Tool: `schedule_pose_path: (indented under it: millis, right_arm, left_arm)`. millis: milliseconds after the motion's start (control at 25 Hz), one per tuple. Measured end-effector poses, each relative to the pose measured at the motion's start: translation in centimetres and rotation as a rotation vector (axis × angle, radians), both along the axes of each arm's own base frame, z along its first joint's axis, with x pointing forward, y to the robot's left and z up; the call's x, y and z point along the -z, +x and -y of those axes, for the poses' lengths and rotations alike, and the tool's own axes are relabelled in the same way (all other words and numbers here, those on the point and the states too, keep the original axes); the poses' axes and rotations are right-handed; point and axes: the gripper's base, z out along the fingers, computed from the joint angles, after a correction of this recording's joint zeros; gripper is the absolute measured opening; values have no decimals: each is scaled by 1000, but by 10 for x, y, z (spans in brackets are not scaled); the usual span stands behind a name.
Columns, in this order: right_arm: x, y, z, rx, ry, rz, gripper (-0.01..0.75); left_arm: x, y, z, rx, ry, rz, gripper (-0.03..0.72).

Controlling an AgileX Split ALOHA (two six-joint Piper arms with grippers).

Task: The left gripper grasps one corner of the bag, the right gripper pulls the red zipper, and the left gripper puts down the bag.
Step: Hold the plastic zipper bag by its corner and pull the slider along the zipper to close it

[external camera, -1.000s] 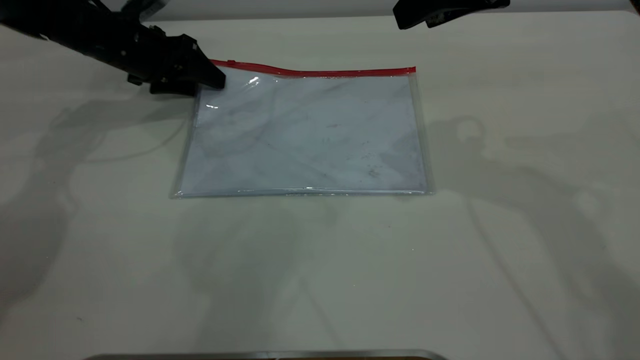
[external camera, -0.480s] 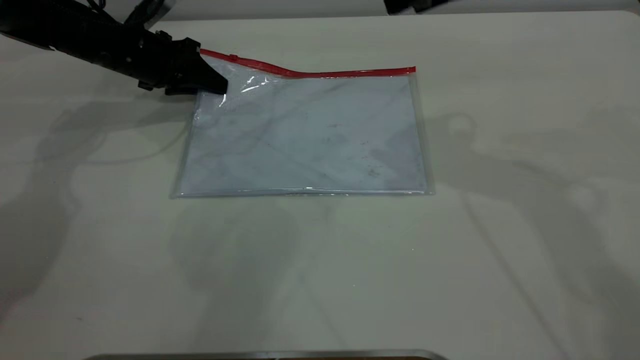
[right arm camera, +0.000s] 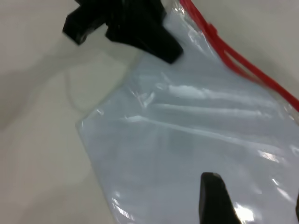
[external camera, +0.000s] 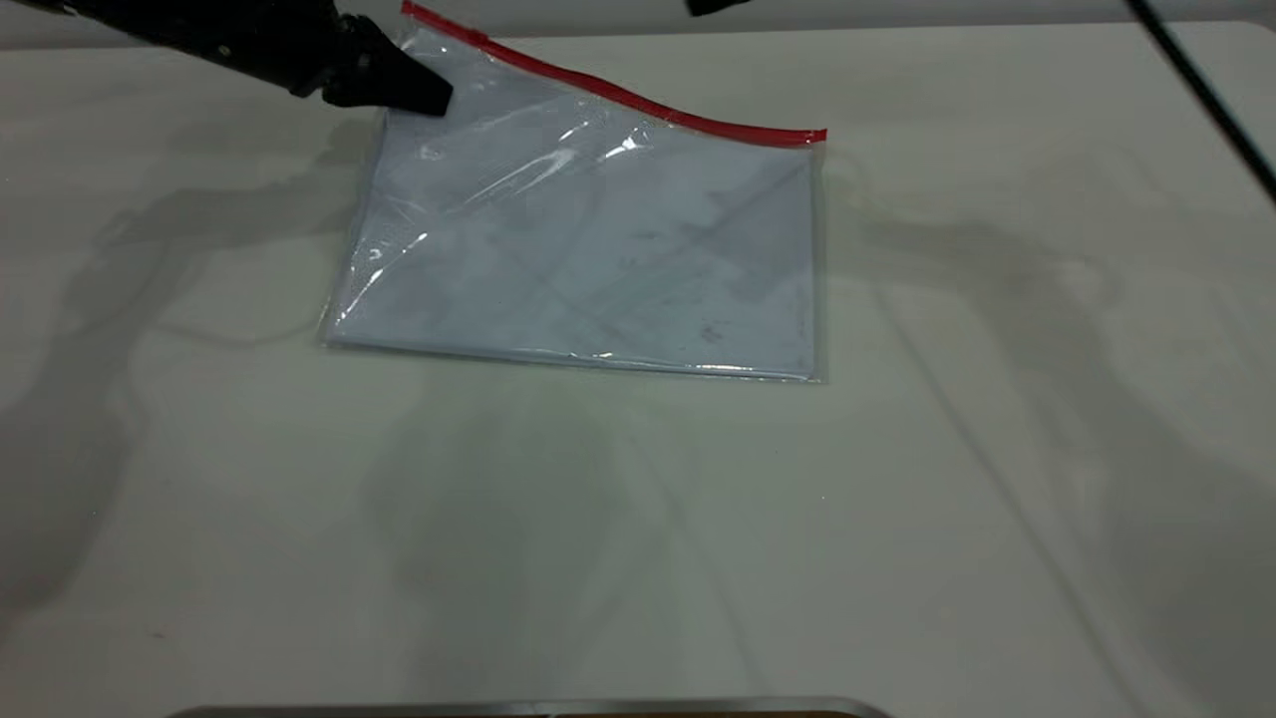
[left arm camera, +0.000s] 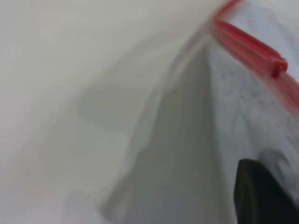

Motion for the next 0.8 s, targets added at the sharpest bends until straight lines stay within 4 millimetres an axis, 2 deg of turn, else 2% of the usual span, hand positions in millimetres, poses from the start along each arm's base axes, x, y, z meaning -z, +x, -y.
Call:
schedule_pose_path:
  millis: [120,240,400,640,800]
  right_arm:
    - [16,11,-9,-39,76,-26,451]
    - [27,17,-14,-50,131,-48,451]
    - [29,12,-30,-83,140,-46,450]
    - [36,0,-63,-111,111,-30,450]
    - [49,1,-64,-83,117,-48,450]
  left_arm:
    - [-3,-10,4,190,-20,81,53]
    - [-4,-18,5,303,-29,95,53]
    - [-1,-23,10,361,3,83,53]
    - [1,-25,31,395,33,100,53]
    - [2,-26,43,409,46,111,53]
